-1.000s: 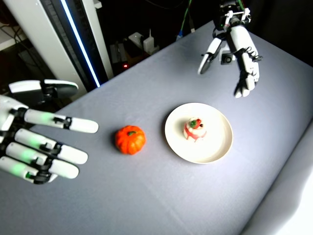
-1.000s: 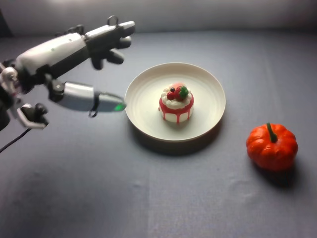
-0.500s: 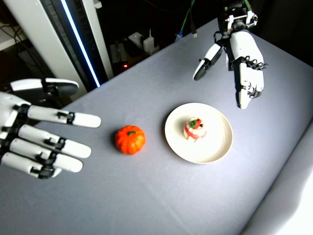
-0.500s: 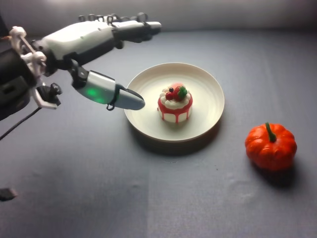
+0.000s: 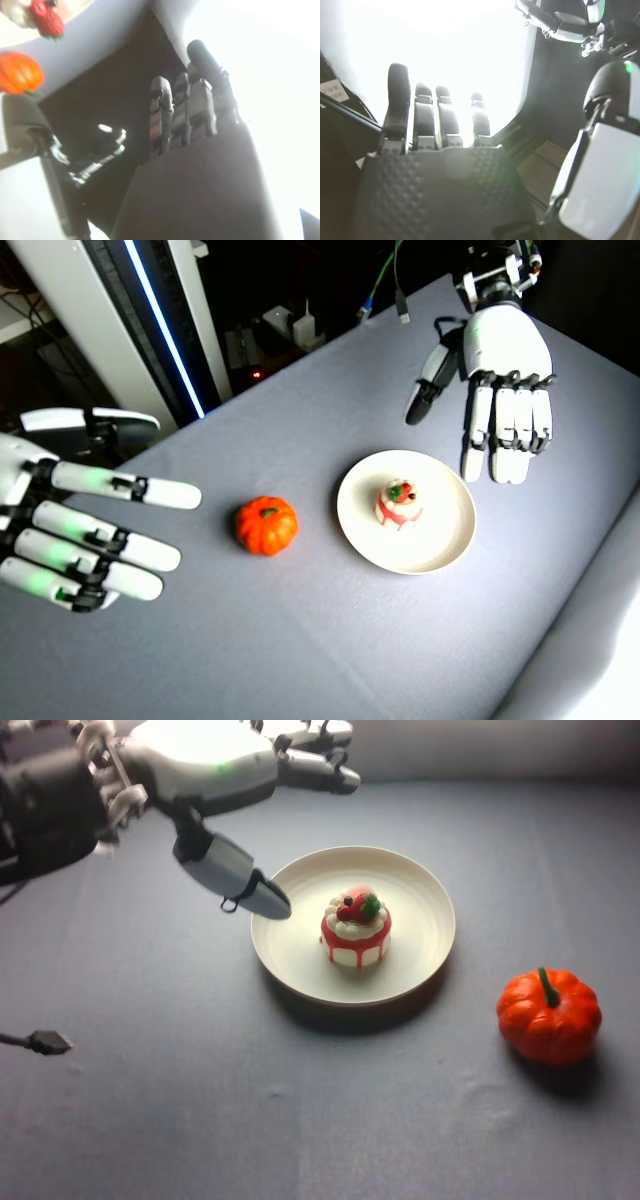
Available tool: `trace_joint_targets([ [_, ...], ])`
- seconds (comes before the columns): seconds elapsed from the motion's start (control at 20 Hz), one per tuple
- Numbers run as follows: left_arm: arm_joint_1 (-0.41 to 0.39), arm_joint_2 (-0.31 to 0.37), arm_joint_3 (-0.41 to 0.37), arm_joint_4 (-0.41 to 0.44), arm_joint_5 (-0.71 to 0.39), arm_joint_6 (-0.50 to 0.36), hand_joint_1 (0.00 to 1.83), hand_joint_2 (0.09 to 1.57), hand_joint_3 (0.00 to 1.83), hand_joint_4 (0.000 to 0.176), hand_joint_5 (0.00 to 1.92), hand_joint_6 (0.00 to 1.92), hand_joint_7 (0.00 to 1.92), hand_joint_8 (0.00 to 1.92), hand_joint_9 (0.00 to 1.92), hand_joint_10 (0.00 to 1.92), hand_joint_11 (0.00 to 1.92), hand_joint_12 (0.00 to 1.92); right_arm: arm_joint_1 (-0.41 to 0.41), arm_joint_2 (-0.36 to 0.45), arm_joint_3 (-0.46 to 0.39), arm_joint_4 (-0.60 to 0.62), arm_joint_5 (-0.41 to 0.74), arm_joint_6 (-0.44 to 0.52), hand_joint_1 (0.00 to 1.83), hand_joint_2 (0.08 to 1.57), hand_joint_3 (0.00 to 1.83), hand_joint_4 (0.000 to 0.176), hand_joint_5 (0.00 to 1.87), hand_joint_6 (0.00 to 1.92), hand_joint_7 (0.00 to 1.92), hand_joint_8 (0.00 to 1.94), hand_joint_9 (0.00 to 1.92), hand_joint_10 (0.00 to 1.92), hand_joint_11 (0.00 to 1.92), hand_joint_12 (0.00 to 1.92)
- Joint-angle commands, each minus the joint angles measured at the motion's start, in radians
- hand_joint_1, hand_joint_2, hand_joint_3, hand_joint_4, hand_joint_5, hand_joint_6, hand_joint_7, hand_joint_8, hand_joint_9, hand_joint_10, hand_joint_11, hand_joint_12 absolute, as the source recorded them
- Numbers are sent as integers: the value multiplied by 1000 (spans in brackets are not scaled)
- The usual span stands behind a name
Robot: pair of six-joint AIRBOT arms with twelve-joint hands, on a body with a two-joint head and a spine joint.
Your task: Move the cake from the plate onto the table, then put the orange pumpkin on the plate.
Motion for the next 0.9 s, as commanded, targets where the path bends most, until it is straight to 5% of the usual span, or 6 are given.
trace_joint_targets([
  [0.0,-20,-1,7,4,-48,2,722,817,0,0,448,8,123,26,180,73,0,1503,11,3,5,20,115,4,542,603,206,176,0,0,0,0,0,0,0,1921],
  [0.15,-48,-33,58,139,-35,2,722,819,0,0,452,3,144,10,168,55,0,1478,16,3,6,15,108,4,539,592,199,176,0,0,0,0,0,0,0,1921],
  [0.4,-50,-69,110,199,-34,2,742,840,6,0,437,0,252,7,195,24,0,1202,17,1,6,12,103,4,544,589,196,176,0,0,0,0,0,0,0,1921],
  [0.6,-49,-103,141,250,-29,2,688,835,2,0,427,2,177,8,173,6,0,1247,19,-1,7,6,99,4,507,615,212,176,0,0,0,0,0,0,0,1921],
  [0.65,-42,-114,151,247,-31,2,699,838,0,0,418,1,194,5,203,15,0,1396,19,-2,7,6,99,4,503,601,205,176,0,0,0,0,0,0,0,1921],
  [0.85,6,-152,176,154,-60,2,764,830,5,0,449,8,97,2,121,0,0,1297,19,-10,8,2,99,4,456,636,211,176,0,0,0,0,0,0,0,1921],
])
